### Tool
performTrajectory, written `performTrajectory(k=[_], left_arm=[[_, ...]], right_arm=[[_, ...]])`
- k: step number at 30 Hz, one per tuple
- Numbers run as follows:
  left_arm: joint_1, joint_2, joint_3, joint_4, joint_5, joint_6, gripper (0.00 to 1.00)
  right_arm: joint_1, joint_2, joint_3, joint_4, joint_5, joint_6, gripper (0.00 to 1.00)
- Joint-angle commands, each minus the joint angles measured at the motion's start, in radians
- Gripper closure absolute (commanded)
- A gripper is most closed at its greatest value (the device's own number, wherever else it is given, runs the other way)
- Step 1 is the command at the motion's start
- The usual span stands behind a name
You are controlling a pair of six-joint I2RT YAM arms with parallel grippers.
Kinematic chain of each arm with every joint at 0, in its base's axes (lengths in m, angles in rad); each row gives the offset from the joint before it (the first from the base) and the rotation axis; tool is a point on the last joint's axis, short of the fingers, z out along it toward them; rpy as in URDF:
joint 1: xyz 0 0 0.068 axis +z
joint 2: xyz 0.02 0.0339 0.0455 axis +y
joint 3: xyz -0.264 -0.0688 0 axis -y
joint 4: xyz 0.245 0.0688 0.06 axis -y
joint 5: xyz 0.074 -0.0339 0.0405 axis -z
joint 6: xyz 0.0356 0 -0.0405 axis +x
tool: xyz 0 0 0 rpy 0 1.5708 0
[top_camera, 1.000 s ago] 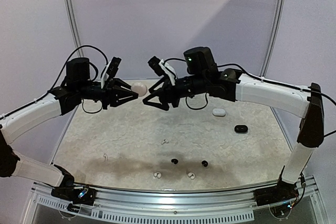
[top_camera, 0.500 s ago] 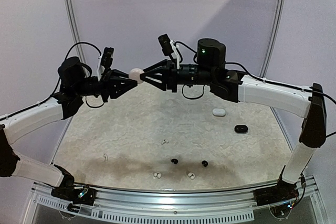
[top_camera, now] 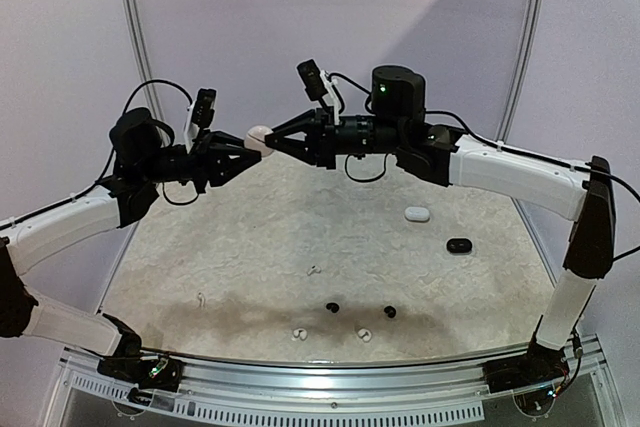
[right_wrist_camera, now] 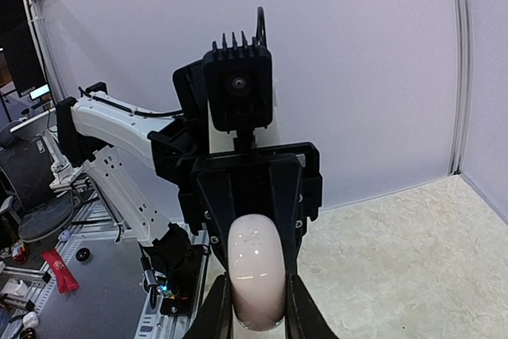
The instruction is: Insert the wireless bluetooth earbuds into the charging case
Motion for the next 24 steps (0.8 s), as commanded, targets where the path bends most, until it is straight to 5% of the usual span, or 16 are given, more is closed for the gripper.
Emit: performTrajectory(k=[1, 3, 6, 8, 12, 24], left_arm=[[-0.008, 0.005, 0.015, -0.033, -0.012, 0.038, 0.78], [-0.003, 0.0, 0.033, -0.131, 0.013, 0.118, 0.36], [0.002, -0.009, 0.106, -0.508, 0.015, 0.414, 0.19], [0.002, -0.017, 0.163, -0.692, 0.006, 0.627, 0.18], [0.0, -0.014, 0.204, -0.837, -0.002, 0.786, 0.21], [-0.042, 0.014, 0.165, -0.699, 0.014, 0.64, 0.52]], right_arm=[[0.009, 0.034, 0.056, -0.146, 0.011, -0.044, 1.0], [0.009, 0.021, 0.069, -0.224, 0.043, -0.086, 1.0], [0.009, -0.002, 0.102, -0.366, 0.108, -0.175, 1.0], [0.009, -0.013, 0.129, -0.444, 0.146, -0.228, 1.0], [0.018, -0.023, 0.145, -0.509, 0.18, -0.303, 1.0], [0.032, -0.006, 0.162, -0.516, 0.152, -0.346, 1.0]])
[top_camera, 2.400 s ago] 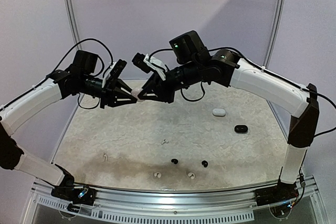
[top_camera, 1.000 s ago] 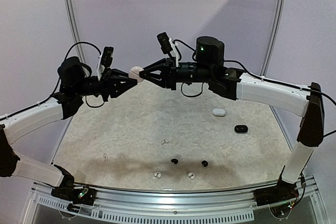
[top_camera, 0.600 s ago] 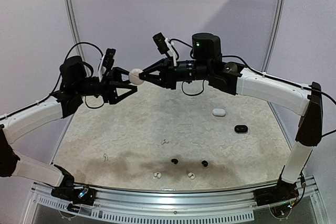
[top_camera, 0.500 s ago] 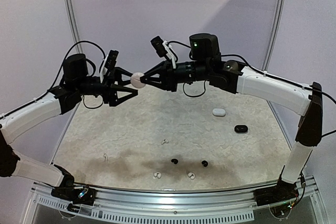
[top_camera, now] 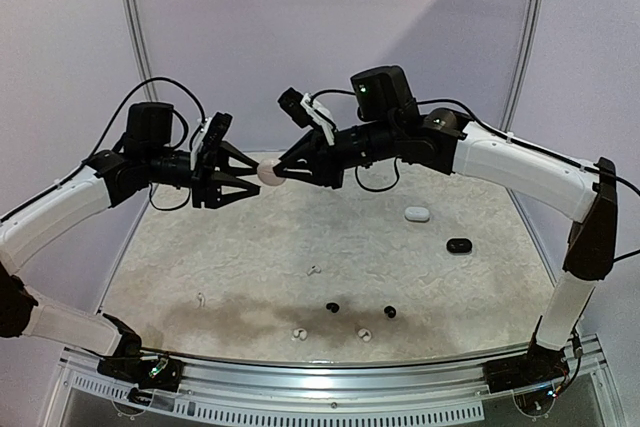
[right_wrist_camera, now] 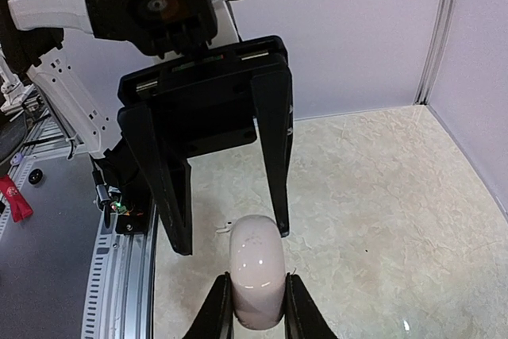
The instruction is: Insert the wireless bluetooth earbuds into the charging case
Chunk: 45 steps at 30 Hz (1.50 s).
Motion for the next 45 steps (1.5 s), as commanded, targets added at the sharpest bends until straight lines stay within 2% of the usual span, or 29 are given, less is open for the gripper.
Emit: performTrajectory(k=[1, 8, 14, 24, 28, 31, 34, 41, 45], left_arm=[[-0.037, 0.016, -0.03, 0.061, 0.011, -0.064, 0.54], [-0.04, 0.024, -0.095, 0.177, -0.016, -0.128, 0.56], [-0.043, 0.039, -0.113, 0.231, -0.021, -0.16, 0.67], [-0.065, 0.044, -0.131, 0.352, -0.031, -0.221, 0.7], [-0.065, 0.045, -0.128, 0.361, -0.025, -0.225, 0.81], [-0.066, 0.045, -0.128, 0.36, -0.026, -0.226, 0.98], [-0.065, 0.041, -0.132, 0.354, -0.027, -0.224, 1.0], [-0.069, 0.026, -0.142, 0.349, -0.021, -0.168, 1.0], [-0.073, 0.02, -0.143, 0.327, -0.016, -0.133, 1.0]], right_arm=[[0.003, -0.007, 0.025, 0.004, -0.008, -0.017, 1.0], [0.003, -0.002, 0.02, 0.047, -0.019, -0.001, 1.0], [0.003, -0.002, 0.021, 0.038, -0.012, 0.003, 1.0], [0.002, 0.002, 0.022, 0.037, -0.012, 0.005, 1.0], [0.003, 0.005, 0.022, 0.03, -0.01, 0.004, 1.0], [0.003, 0.006, 0.022, 0.033, -0.011, 0.005, 1.0], [0.003, 0.008, 0.021, 0.035, -0.004, 0.01, 1.0], [0.003, 0.011, -0.002, 0.06, 0.079, 0.032, 0.7], [0.003, 0.017, -0.001, 0.06, 0.106, 0.041, 0.63]])
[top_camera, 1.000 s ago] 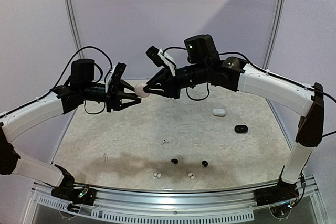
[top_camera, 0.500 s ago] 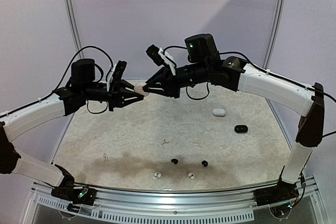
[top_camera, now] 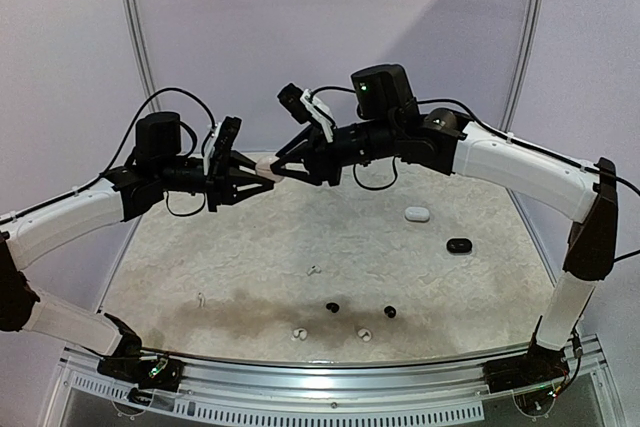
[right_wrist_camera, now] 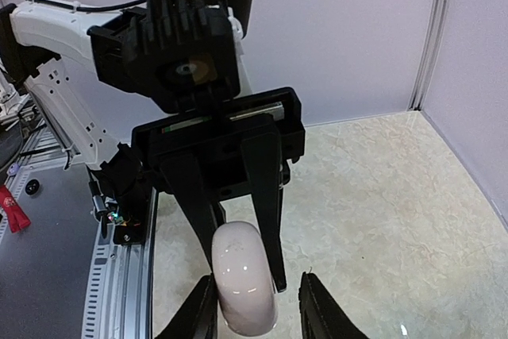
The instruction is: Insert the wireless bluetooth earbuds into the charging case
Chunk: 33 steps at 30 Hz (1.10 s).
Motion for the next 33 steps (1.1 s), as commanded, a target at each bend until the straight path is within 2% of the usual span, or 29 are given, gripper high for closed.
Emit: performTrajectory(k=[1, 6, 21, 26, 33], left_arm=[[-0.027, -0.014, -0.022, -0.013, 0.024, 0.064, 1.0], [-0.029, -0.022, -0.022, -0.064, 0.018, 0.146, 1.0], [-0.034, -0.034, -0.025, -0.064, 0.015, 0.16, 1.0], [-0.032, -0.034, -0.037, -0.052, -0.02, 0.078, 1.0], [-0.025, -0.032, -0.086, 0.02, -0.109, -0.069, 1.0]], right_arm=[[-0.001, 0.019, -0.001, 0.029, 0.092, 0.023, 0.63], [-0.002, 0.018, 0.004, 0.02, 0.121, 0.038, 0.61], [-0.008, 0.055, -0.003, 0.015, 0.123, 0.119, 0.61], [-0.013, 0.063, 0.014, 0.015, 0.111, 0.132, 0.59], [-0.042, 0.04, 0.036, 0.077, 0.069, 0.221, 0.49]])
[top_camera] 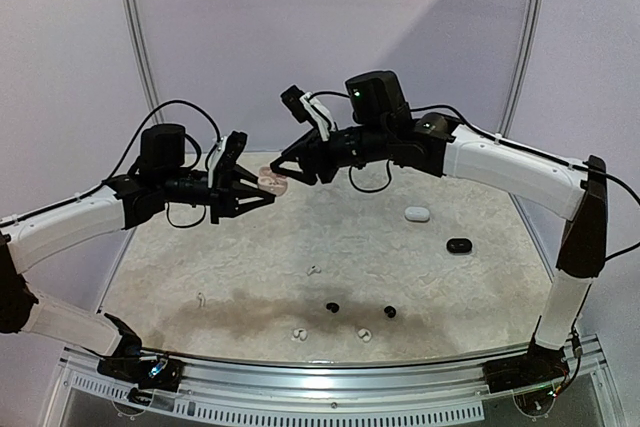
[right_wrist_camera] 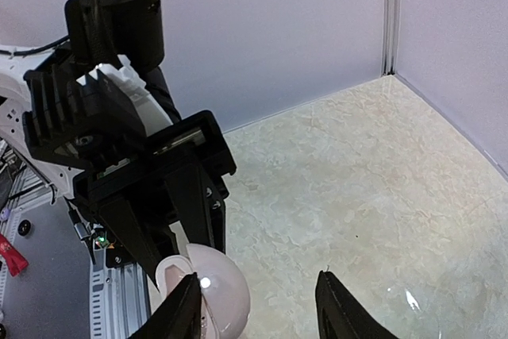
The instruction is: Insert the wireless bluetooth earbuds into the charging case
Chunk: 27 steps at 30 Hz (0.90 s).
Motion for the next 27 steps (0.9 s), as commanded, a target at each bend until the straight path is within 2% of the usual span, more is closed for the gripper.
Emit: performTrajectory(k=[1, 6, 8, 14, 16, 21, 27], left_arm=[[-0.01, -0.019, -0.033, 0.064, -0.049, -0.103, 1.0], [-0.009, -0.02, -0.052, 0.08, -0.094, -0.135, 1.0], [-0.009, -0.021, -0.062, 0.086, -0.124, -0.145, 1.0], [-0.008, -0.043, -0.113, 0.146, -0.267, -0.197, 1.0], [-0.008, -0.053, -0.135, 0.161, -0.309, -0.207, 1.0], [-0.005, -0.08, -0.191, 0.201, -0.402, -0.24, 1.0], [-0.005, -0.108, -0.256, 0.248, -0.477, -0.288, 1.0]], right_arm=[[-0.034, -0.007, 0.036, 0.07, -0.018, 0.096, 0.48], [-0.067, -0.037, 0.036, 0.131, 0.018, 0.219, 0.43], [-0.081, -0.042, 0.037, 0.106, 0.094, 0.287, 0.43], [-0.09, -0.017, 0.033, -0.144, 0.465, 0.446, 0.48], [-0.091, 0.018, 0.036, -0.236, 0.528, 0.514, 0.52], [-0.075, 0.115, 0.058, -0.378, 0.552, 0.624, 0.53], [-0.017, 0.331, 0.191, -0.481, 0.509, 0.494, 0.5]])
